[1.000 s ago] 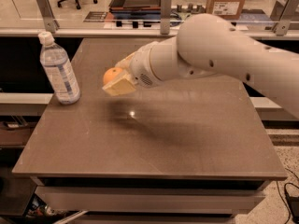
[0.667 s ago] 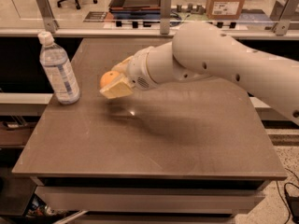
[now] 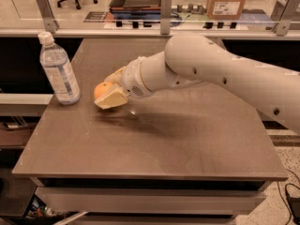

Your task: Move orange near blue plastic bottle

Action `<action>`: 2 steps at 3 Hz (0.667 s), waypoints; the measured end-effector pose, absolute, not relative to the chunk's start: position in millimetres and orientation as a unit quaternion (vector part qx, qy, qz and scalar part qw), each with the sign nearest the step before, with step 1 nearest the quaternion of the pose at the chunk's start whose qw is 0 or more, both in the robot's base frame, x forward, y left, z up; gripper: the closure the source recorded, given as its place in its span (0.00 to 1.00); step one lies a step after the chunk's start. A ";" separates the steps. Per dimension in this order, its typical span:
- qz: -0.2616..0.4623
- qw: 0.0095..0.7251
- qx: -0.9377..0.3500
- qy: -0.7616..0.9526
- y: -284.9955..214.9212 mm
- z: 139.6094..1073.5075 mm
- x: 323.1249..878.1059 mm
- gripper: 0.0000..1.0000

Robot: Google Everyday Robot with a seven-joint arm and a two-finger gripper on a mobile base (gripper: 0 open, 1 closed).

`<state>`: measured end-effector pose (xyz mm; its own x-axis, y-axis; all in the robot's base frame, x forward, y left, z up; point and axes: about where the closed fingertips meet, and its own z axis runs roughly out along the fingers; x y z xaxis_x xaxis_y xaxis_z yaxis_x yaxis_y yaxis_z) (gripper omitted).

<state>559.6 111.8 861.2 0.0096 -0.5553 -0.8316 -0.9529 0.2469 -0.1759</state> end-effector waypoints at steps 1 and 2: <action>0.241 0.422 -0.577 0.656 123.3 855.3 555.5 1.00; 0.241 0.422 -0.578 0.655 124.3 855.9 554.7 0.83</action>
Offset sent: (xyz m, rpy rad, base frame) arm -0.0034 0.0094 -0.0048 0.0016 0.0041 0.0258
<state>554.7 124.3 855.9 0.0242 -0.5536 -0.8324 -0.9613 0.2157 -0.1715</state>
